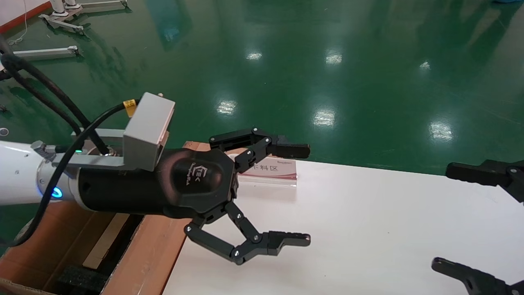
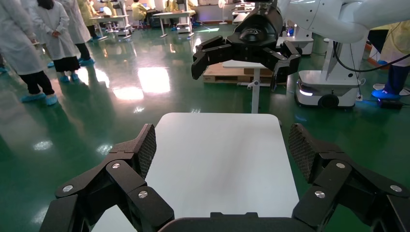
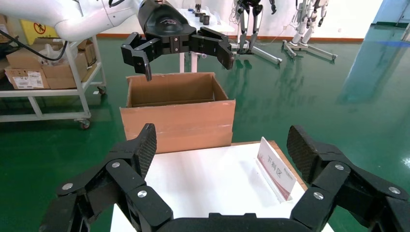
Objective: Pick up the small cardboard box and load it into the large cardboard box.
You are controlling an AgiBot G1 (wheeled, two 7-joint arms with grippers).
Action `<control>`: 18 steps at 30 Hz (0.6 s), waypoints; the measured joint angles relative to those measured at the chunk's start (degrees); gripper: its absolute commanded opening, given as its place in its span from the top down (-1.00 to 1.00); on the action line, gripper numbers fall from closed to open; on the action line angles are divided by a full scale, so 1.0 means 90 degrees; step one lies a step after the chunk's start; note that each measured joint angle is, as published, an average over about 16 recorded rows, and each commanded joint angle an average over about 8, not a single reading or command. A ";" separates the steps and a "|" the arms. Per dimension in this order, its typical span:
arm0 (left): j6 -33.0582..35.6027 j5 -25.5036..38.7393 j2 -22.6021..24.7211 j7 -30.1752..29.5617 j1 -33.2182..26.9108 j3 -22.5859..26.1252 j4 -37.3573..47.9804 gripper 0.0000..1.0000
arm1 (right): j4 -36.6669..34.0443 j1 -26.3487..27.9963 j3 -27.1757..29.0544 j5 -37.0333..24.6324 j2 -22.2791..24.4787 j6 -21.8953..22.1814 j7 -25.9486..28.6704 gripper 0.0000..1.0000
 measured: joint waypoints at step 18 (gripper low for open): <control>-0.0033 0.0010 -0.0008 -0.0012 -0.0161 0.0221 0.0047 -1.00 | 0.0000 0.0000 0.0001 0.0000 0.0000 -0.0001 0.0000 -1.00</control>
